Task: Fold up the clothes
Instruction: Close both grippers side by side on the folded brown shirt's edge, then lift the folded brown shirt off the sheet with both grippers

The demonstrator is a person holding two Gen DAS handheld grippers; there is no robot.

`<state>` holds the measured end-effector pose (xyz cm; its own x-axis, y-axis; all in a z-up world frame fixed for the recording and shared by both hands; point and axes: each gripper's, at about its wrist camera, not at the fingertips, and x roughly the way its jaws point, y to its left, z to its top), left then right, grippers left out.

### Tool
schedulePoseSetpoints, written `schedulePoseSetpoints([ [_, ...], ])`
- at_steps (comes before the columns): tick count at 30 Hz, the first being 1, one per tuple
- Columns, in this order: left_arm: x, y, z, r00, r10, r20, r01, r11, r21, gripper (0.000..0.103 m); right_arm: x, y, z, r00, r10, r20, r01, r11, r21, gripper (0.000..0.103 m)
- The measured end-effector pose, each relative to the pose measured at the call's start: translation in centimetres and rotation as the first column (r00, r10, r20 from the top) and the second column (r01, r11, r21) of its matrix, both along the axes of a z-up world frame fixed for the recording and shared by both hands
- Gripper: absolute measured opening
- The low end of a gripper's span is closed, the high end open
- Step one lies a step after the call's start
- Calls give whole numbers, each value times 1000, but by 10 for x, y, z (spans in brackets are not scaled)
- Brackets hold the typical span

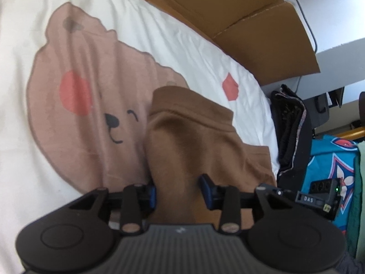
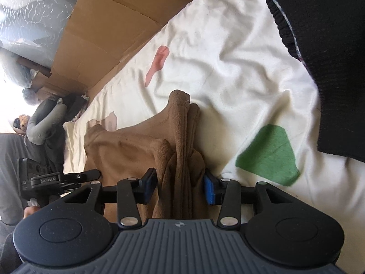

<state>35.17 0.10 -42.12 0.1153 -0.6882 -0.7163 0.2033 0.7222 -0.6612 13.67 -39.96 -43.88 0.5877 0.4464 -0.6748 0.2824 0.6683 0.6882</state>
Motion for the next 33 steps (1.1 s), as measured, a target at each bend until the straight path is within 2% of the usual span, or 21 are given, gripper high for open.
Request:
schedulePoseSetpoints([
  [3, 1, -1, -2, 1000, -1, -3, 1, 1000, -14, 39, -2, -3, -3, 1000, -8, 5, 8, 1000, 20, 40],
  [4, 2, 0, -3, 1000, 5, -5, -5, 1000, -19, 39, -3, -4, -4, 1000, -12, 5, 11, 1000, 25, 34],
  [5, 1, 0, -3, 1000, 9, 2, -9, 1000, -17, 36, -4, -5, -5, 1000, -15, 6, 15, 999, 31, 29],
  [8, -4, -4, -1, 999, 7, 32, -7, 1000, 7, 23, -3, 0, -1, 1000, -5, 7, 5, 1000, 10, 22],
  [9, -6, -4, 0, 999, 5, 36, -6, 1000, 10, 17, -2, 2, 1, 1000, -1, 7, 1, 1000, 3, 21],
  [12, -9, -6, 7, 998, -4, 64, 2, 1000, 30, 12, 0, 7, 8, 1000, 0, 5, 0, 999, -33, 19],
  [23, -17, -23, 30, 992, -31, 122, 14, 990, 141, 10, 6, 25, 35, 999, 15, -47, -23, 985, -168, 18],
  [28, -20, -23, 35, 993, -5, 120, -14, 987, 157, 10, 5, 28, 43, 998, 0, -57, -11, 981, -193, 17],
  [33, -23, -24, 54, 992, -5, 124, -19, 981, 191, 10, 7, 42, 57, 998, 8, -65, -24, 966, -258, 17],
])
